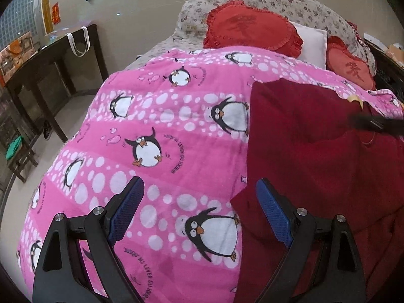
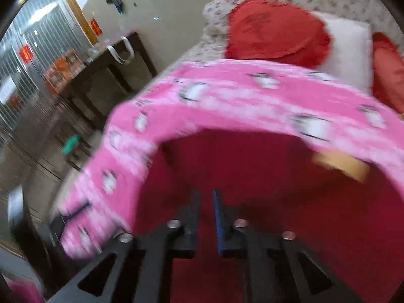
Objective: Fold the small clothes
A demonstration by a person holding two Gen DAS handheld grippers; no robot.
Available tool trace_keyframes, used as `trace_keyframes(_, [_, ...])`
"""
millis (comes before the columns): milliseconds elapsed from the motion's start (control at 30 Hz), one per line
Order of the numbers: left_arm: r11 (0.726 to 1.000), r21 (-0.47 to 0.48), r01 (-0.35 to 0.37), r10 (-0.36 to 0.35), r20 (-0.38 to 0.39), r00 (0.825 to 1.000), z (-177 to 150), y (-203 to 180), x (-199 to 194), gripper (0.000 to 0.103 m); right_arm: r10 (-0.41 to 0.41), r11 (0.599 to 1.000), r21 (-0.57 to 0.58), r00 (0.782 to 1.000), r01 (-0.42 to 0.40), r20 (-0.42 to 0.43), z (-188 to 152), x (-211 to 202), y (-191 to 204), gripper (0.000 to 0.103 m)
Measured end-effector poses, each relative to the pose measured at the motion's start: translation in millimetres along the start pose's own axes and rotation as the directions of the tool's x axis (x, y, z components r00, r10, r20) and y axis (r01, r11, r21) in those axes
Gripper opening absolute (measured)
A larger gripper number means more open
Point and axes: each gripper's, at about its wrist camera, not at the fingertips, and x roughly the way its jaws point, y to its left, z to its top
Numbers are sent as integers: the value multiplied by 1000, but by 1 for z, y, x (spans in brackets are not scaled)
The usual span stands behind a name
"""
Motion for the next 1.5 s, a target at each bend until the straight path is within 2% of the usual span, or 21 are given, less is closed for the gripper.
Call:
trace_keyframes(67, [1000,-13,4,-4,-18,1000,-2,0,3,90,-95,995,-24,995,95,2,-23,-23,-23,61])
trace_keyframes(133, [1000,-29,5,-6,-25,1000,-3,0,4,90,-194,979,-55,981,194,4,-45,-46,-48,62])
trace_keyframes(167, [999,-33,2,-3,-27,1000,-3,0,5,90,-209,976,-58,978,208,-13,-51,-50,-57,62])
trace_keyframes(233, [999,-38,-6,5,-28,1000,-3,-1,4,90,-210,977,-59,976,207,-56,-63,-54,-76,62])
trace_keyframes(333, [999,-35,-17,15,-35,999,-3,-5,3,90,-214,971,-123,975,205,-62,-72,-51,-84,62])
trace_keyframes(367, [999,-31,-22,21,-35,999,-3,-6,2,90,-232,962,-164,971,220,-60,-75,-47,-82,61])
trace_keyframes(433, [999,-26,-31,30,-34,999,-3,-8,1,90,-309,924,-250,950,288,-45,-79,-42,-72,43])
trace_keyframes(500, [999,-25,-34,33,-33,999,-2,-10,-1,90,-343,900,-299,939,318,-33,-82,-39,-67,16])
trace_keyframes(533, [999,-27,-35,34,-31,999,-1,-11,-2,90,-349,892,-319,937,321,-32,-84,-41,-67,11])
trace_keyframes(600, [999,-38,-39,39,-15,999,0,-11,-6,90,-390,856,-374,921,357,-13,-85,-42,-59,4])
trace_keyframes(700, [998,-50,-42,43,20,999,2,-11,-14,90,-429,822,-397,902,409,42,-84,-57,-51,4])
trace_keyframes(767, [998,-42,-44,45,31,999,4,-15,-15,90,-444,820,-350,889,453,111,-78,-78,-55,4])
trace_keyframes(800, [998,-35,-44,45,28,999,4,-18,-13,90,-449,830,-306,884,467,130,-74,-87,-62,4])
trace_keyframes(833, [999,-30,-42,43,22,999,5,-21,-11,90,-449,852,-245,887,462,112,-69,-89,-76,4])
trace_keyframes(967, [999,7,-31,31,4,1000,4,-33,-5,90,-411,906,-108,912,409,0,-68,-71,-110,4])
trace_keyframes(1067, [999,20,-43,44,-17,999,0,-32,4,90,-361,932,-11,932,361,25,-61,-85,-110,9])
trace_keyframes(1133, [999,-5,-42,41,-49,998,-3,-27,12,91,-232,972,54,968,228,91,-53,-98,-99,10])
trace_keyframes(1200, [999,-47,-22,19,-72,997,-5,-21,18,91,-48,998,49,994,44,95,-39,-91,-82,11])
trace_keyframes(1233, [998,-58,-16,11,-76,997,-6,-20,20,91,30,999,24,997,-32,74,-30,-78,-65,11])
trace_keyframes(1367, [998,-62,4,-9,-78,997,-8,-16,25,92,155,977,-146,988,-155,-11,2,-19,2,11])
trace_keyframes(1500, [997,-76,27,-33,-73,997,-9,-12,28,92,201,957,-198,977,-212,-75,26,40,36,11])
